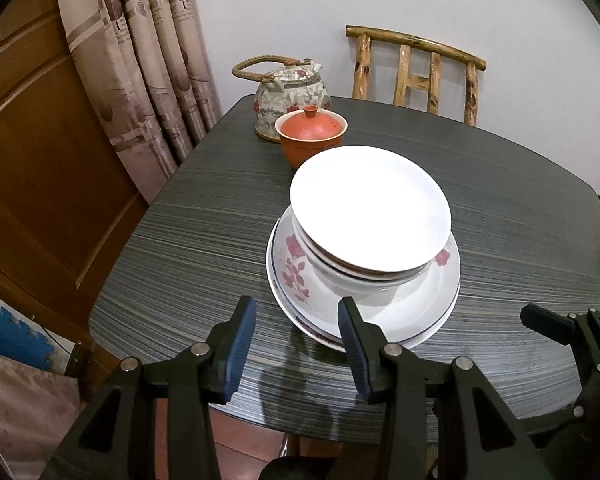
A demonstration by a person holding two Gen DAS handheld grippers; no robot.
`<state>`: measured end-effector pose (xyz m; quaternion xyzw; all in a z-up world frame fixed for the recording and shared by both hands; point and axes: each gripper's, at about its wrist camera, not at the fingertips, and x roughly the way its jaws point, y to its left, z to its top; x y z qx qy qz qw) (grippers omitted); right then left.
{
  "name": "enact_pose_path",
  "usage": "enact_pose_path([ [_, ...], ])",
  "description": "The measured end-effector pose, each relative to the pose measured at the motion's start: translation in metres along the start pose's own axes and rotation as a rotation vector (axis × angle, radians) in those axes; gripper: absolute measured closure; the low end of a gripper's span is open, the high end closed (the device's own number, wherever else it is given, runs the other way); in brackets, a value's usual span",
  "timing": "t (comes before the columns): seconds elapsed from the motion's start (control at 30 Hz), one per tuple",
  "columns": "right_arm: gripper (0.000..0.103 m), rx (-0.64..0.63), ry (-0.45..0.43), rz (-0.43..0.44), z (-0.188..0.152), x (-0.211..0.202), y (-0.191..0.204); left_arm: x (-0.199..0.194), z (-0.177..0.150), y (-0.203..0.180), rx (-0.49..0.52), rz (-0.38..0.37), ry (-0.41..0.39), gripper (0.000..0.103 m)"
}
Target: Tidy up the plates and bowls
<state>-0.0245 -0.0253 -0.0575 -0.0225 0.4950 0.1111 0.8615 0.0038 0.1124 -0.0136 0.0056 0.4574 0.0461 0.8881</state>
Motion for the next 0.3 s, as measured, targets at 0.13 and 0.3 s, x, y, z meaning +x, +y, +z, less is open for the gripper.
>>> enact_pose_path([
  [0.13, 0.003, -0.001, 0.004, 0.001, 0.0001, 0.0013, 0.0009, -0.0005, 0.0006, -0.0009, 0.003, -0.013, -0.011, 0.06],
  [0.3, 0.003, -0.003, 0.003, 0.001, -0.0003, 0.0009, 0.0006, -0.0027, 0.0011, -0.0038, 0.016, -0.016, -0.024, 0.06],
])
